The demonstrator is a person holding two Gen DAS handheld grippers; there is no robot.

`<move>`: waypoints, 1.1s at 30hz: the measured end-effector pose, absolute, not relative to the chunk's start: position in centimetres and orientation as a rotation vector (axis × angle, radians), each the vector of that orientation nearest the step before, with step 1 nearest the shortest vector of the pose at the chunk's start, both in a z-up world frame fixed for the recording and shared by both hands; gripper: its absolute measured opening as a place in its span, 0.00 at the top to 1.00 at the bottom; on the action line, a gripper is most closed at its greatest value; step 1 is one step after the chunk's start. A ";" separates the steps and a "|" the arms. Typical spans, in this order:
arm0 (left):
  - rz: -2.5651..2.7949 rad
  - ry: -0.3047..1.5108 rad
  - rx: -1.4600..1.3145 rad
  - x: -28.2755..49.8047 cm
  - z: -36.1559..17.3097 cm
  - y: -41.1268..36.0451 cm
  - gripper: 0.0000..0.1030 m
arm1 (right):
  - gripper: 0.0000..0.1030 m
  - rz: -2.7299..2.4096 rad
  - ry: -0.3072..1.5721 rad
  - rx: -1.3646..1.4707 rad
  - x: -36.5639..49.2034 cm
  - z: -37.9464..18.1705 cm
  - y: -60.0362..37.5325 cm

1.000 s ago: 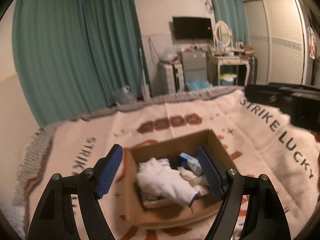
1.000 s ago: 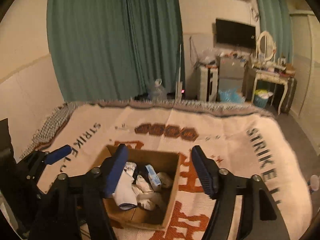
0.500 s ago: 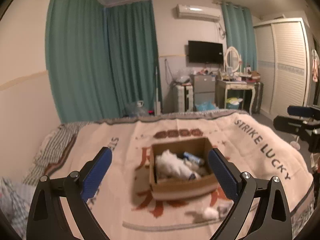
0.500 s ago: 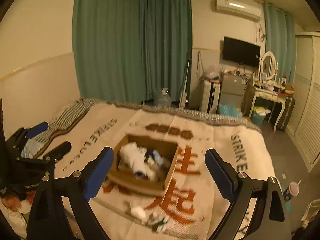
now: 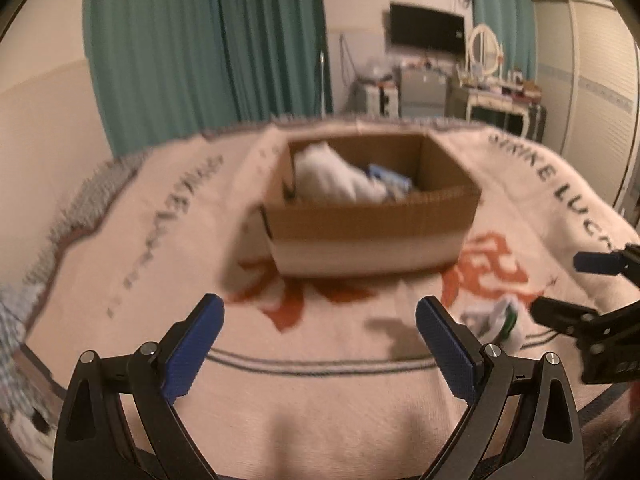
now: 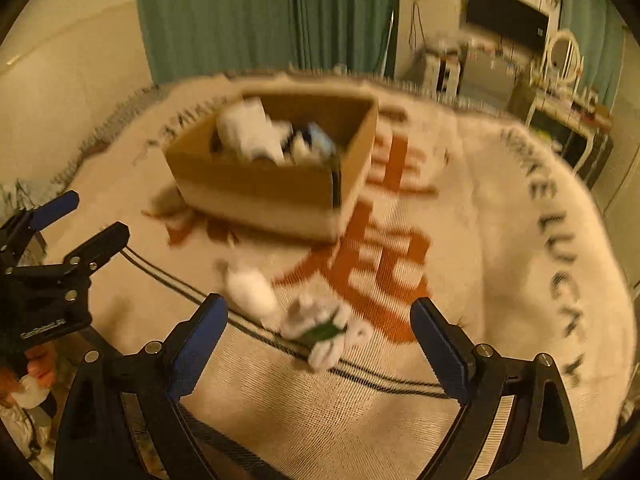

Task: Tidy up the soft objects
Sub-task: 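Grasp the white cloth bunny with the left gripper while the right grasps the green plush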

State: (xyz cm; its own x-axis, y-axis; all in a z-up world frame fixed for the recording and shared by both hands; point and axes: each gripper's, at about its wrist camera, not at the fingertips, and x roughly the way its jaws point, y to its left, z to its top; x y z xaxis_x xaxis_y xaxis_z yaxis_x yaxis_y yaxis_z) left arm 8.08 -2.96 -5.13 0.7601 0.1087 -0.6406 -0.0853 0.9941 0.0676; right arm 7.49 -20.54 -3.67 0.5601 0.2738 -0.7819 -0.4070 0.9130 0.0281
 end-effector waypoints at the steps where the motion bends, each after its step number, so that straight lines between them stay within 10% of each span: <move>1: 0.100 0.717 0.030 8.2 -5.7 -3.1 0.04 | 0.10 0.399 0.906 -0.157 7.9 -4.9 -20.6; 21: 0.033 0.832 0.043 8.9 -9.8 -4.3 0.04 | 0.54 0.389 1.057 -0.080 10.5 -11.4 -20.3; 33: -0.063 0.851 0.023 10.4 -10.5 -7.3 0.04 | 0.58 0.399 0.936 -0.084 10.3 -7.2 -22.0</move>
